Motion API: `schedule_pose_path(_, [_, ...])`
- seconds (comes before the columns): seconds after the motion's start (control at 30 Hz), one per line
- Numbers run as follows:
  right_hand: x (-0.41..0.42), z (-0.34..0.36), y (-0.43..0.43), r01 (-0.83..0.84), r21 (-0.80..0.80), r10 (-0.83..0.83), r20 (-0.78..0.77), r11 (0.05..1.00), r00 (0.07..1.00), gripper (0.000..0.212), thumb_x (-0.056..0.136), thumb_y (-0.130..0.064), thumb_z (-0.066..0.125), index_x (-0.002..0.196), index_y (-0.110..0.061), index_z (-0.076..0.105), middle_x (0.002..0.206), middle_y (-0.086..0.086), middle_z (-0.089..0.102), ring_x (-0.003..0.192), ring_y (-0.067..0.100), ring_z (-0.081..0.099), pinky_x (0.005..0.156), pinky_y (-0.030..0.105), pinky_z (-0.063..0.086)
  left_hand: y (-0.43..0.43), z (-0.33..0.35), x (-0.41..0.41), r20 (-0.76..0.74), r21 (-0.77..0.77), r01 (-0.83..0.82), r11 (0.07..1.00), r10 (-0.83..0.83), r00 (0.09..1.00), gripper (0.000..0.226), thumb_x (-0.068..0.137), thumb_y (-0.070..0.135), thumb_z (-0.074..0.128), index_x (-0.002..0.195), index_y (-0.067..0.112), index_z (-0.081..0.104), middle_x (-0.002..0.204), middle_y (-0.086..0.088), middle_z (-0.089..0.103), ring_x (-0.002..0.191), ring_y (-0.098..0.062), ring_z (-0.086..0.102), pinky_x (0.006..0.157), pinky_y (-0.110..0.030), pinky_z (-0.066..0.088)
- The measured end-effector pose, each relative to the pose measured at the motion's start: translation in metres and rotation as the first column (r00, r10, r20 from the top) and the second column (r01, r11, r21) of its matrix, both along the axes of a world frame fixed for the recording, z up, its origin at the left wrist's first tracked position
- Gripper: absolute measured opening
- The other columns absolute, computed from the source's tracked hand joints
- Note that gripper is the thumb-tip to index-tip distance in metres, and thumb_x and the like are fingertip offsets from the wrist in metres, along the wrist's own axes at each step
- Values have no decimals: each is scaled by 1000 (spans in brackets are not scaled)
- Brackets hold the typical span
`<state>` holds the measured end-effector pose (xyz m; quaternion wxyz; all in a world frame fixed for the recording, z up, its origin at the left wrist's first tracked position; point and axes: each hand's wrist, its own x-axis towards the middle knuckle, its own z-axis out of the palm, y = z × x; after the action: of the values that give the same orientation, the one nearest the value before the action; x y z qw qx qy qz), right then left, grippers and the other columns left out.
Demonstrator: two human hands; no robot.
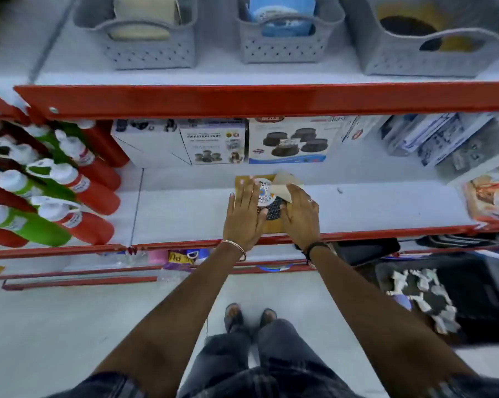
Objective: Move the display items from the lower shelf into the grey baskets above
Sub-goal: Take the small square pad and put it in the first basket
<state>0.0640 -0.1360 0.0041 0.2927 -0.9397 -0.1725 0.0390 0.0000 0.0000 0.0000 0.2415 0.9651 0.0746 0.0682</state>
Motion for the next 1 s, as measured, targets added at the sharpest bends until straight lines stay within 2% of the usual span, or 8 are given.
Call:
schedule_pose_path(0.13, [23,-9,-3,12,-86,-17,-60,996,998,69,85,-28,58,144,-13,25,155,8,26,141,26,25,113,47,22,-4,-19,9,-205,74,-92,993,106,973,68,93,40,30,149,9,8,159,-11,5,147,-28,1,118,-46,7])
schedule_pose_path(0.23, [44,-15,-4,-32,-135,13,-138,990,990,86,81,-38,64,148,-14,14,160,7,12,147,24,10,116,47,15,-5,-29,10,-270,118,-66,991,96,958,69,94,40,35,148,8,6,159,-11,4,147,-27,0,119,-47,8])
schedule_pose_path(0.3, [55,-17,-6,-80,-118,55,-206,990,977,87,81,-36,65,148,-12,14,158,10,16,146,26,15,117,46,18,-5,-33,11,-285,123,-68,990,101,953,69,94,40,35,148,7,7,159,-11,3,147,-26,1,118,-46,8])
schedule_pose_path(0.43, [61,-20,-11,-69,-70,51,-230,995,972,80,76,-33,72,140,-8,32,143,17,38,130,35,37,109,43,30,-5,-37,10,-332,94,-83,992,110,937,67,95,40,32,148,8,7,160,-11,2,148,-24,1,118,-45,8])
schedule_pose_path(0.57, [59,-22,-13,3,-75,-23,-274,997,962,90,70,-33,77,142,-10,28,138,18,32,127,37,34,108,43,29,-4,-36,9,-358,93,-71,993,100,928,65,96,36,30,149,9,3,160,-11,-2,148,-24,-1,119,-45,8])
schedule_pose_path(0.7, [56,-23,-16,-17,-87,-7,-267,996,964,100,63,-46,79,142,-14,27,150,15,18,136,35,27,111,47,23,-4,-33,10,-370,97,-61,993,93,925,64,96,34,30,149,9,2,160,-10,-3,148,-24,-1,119,-45,8])
schedule_pose_path(0.77, [58,-23,-16,-19,-100,-5,-236,995,972,96,68,-49,74,144,-14,25,156,14,14,140,33,22,113,49,21,-5,-34,8,-367,107,-64,992,99,925,64,96,34,30,149,9,2,160,-10,-3,148,-23,-1,118,-45,8])
schedule_pose_path(1.0, [71,-22,-19,-43,-102,17,-244,994,970,92,74,-38,73,145,-10,21,148,17,29,136,35,30,110,46,25,-5,-33,7,-340,125,-77,989,116,933,63,96,33,30,149,9,5,160,-10,-1,148,-23,-1,119,-44,7])
